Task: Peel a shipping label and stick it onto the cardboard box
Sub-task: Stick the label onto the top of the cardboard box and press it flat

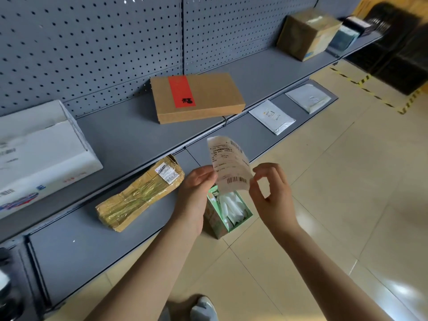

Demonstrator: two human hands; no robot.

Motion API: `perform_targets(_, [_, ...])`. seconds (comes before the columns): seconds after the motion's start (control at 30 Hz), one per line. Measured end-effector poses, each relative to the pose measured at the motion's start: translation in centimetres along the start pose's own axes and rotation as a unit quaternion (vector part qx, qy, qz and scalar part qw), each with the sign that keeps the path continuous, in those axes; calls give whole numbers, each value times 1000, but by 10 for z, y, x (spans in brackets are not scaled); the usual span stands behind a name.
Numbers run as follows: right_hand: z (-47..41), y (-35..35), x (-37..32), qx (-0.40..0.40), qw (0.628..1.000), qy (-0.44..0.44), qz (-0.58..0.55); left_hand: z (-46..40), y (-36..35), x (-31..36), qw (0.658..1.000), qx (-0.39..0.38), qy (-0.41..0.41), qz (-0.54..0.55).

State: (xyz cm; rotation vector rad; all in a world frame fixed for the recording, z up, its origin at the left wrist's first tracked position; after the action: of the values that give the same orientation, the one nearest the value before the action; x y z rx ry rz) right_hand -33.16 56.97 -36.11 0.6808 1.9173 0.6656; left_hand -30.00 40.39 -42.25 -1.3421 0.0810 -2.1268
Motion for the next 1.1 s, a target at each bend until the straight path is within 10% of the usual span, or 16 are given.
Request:
perform_targets(0.57, [-66,58,-135,35,996,21,-75,77,26,180,951,78,-286,-91])
perform_targets(1.1, [-94,29,-251,48,981,128,-137,133,105,270,911,147,-365,-123])
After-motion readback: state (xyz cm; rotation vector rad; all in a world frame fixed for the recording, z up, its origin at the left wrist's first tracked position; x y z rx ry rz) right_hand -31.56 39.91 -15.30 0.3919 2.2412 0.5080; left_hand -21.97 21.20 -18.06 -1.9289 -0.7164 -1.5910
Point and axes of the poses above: each hand's wrist, its own z-axis away from the middle knuckle, its own y-axis out of the back of the hand, x = y × z, the point moved 8 cm from there along -z, towards the middle knuckle, and after that the axes turned 10 degrees about z, right-handed, at the moved point
